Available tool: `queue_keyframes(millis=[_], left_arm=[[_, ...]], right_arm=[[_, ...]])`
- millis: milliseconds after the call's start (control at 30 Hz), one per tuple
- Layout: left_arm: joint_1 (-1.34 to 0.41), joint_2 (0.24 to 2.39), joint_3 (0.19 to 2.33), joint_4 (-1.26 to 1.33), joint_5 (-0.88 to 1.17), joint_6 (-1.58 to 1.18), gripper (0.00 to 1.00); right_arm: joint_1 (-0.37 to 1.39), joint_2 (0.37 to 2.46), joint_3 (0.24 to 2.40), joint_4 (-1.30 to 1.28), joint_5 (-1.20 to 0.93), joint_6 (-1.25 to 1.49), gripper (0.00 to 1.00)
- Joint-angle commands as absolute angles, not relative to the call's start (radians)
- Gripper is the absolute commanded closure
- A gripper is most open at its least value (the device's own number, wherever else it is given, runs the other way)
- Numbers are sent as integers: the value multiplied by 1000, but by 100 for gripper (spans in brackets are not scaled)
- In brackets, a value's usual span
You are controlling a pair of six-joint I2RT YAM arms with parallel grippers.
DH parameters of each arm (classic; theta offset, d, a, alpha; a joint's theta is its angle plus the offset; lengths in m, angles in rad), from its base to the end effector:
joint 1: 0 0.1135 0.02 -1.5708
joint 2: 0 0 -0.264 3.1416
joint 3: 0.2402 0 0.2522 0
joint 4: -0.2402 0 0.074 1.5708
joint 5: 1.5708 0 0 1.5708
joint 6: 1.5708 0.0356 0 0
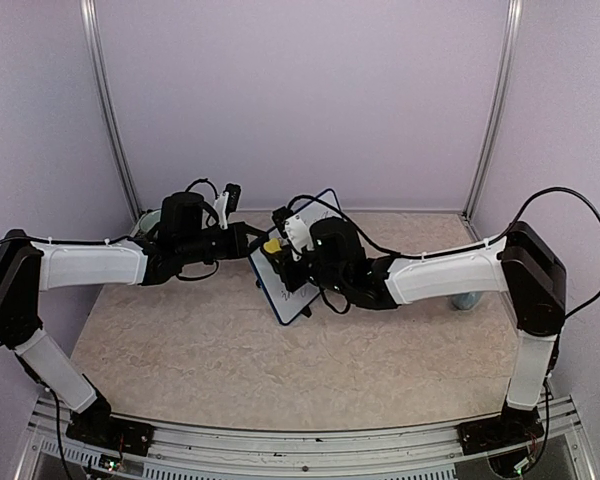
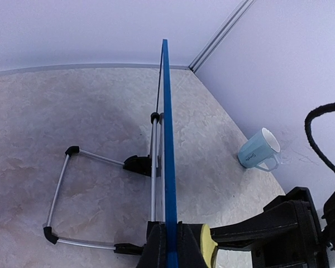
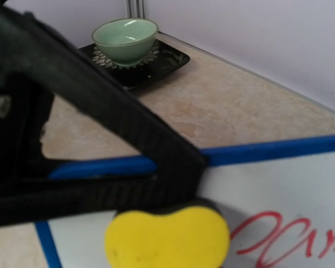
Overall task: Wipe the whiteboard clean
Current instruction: Erase the whiteboard at the center of the board.
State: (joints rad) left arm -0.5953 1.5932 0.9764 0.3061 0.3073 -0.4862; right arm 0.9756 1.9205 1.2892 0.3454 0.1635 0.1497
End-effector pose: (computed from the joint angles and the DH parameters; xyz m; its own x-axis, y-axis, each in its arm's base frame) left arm 0.2947 -0.2126 0.2517 -0.5850 -0.1417 -0.7986 0.5651 0.6351 -0.5267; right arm 0.2562 0.3680 0.2346 -0.2651 -0.1291 -0.9555 -0.6977 0.7097 0.0977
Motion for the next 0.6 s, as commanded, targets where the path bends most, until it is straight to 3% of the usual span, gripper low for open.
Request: queue_keyframes(millis=[0,233,567], left_arm=[[-628,1615,951,271,399,-501,100],[-627,1615,953,273,399,-500,100],[-628,1620,949,272,395,-500,100]], right_arm=[[955,1921,1226,384,184,166,82],[954,1901,1141,424,190,158,82],[955,1911,1304,381,199,119,82]])
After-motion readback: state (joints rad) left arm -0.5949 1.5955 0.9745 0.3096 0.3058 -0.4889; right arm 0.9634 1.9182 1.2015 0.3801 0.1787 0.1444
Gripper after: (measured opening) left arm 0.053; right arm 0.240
